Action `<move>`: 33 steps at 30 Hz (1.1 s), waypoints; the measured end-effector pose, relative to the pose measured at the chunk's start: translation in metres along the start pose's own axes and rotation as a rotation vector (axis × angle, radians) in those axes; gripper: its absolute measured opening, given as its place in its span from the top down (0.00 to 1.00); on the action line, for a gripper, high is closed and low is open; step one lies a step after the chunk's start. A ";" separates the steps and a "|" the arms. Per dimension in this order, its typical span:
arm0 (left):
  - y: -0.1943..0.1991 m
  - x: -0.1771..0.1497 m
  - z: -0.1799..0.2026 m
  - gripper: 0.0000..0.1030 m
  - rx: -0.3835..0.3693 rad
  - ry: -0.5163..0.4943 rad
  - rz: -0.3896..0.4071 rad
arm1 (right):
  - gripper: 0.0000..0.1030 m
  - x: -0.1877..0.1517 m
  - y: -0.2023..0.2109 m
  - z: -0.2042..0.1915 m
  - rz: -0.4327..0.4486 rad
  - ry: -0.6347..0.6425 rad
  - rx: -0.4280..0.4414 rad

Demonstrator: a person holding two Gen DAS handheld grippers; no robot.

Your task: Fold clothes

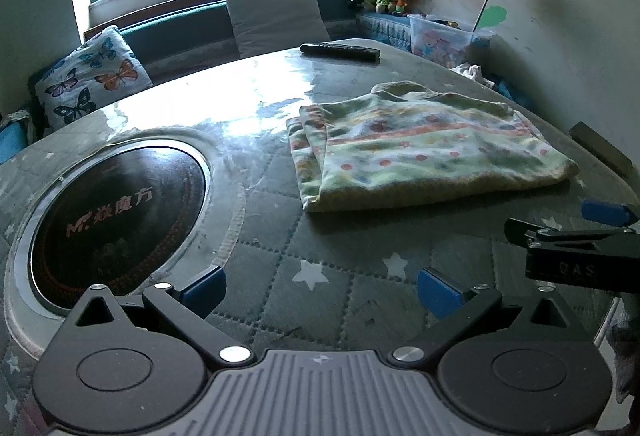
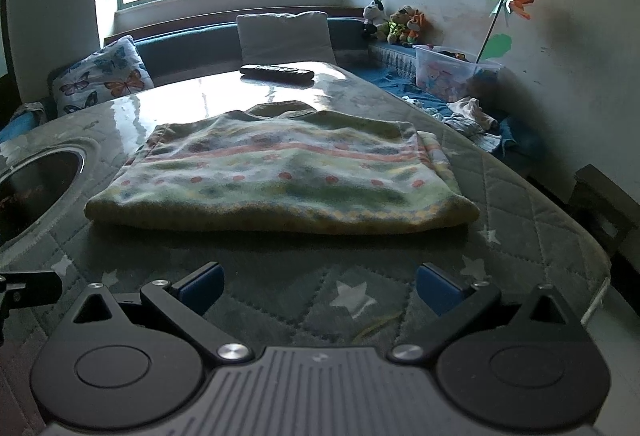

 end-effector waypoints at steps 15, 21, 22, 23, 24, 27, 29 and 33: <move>-0.001 -0.004 0.007 0.00 -0.010 -0.021 0.001 | 0.00 -0.003 0.002 -0.002 -0.002 0.009 -0.005; -0.001 -0.004 0.009 0.00 -0.014 -0.026 0.002 | 0.00 -0.003 0.001 -0.002 -0.004 0.008 -0.008; -0.002 -0.005 0.009 0.00 -0.015 -0.027 0.002 | 0.00 -0.003 0.001 -0.002 -0.004 0.008 -0.008; -0.002 -0.005 0.009 0.00 -0.016 -0.027 0.002 | 0.00 -0.003 0.001 -0.002 -0.004 0.009 -0.009; -0.002 -0.004 0.009 0.00 -0.016 -0.027 0.002 | 0.00 -0.003 0.001 -0.002 -0.005 0.009 -0.011; -0.002 -0.004 0.009 0.00 -0.018 -0.025 0.005 | 0.00 -0.003 0.000 -0.003 -0.006 0.010 -0.011; -0.002 -0.004 0.009 0.00 -0.019 -0.026 0.005 | 0.00 -0.003 -0.001 -0.003 -0.007 0.010 -0.011; -0.003 -0.004 0.010 0.00 -0.021 -0.029 0.004 | 0.00 -0.003 -0.001 -0.003 -0.008 0.009 -0.011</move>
Point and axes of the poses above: each gripper's, at about its wrist camera, not at the fingertips, and y roughly against the way its jaws point, z to its right, x to its top, the point moved 1 cm from there along -y, roughly the way its jaws point, and after that the axes turned 1 degree about -z, right-handed, at the moved point
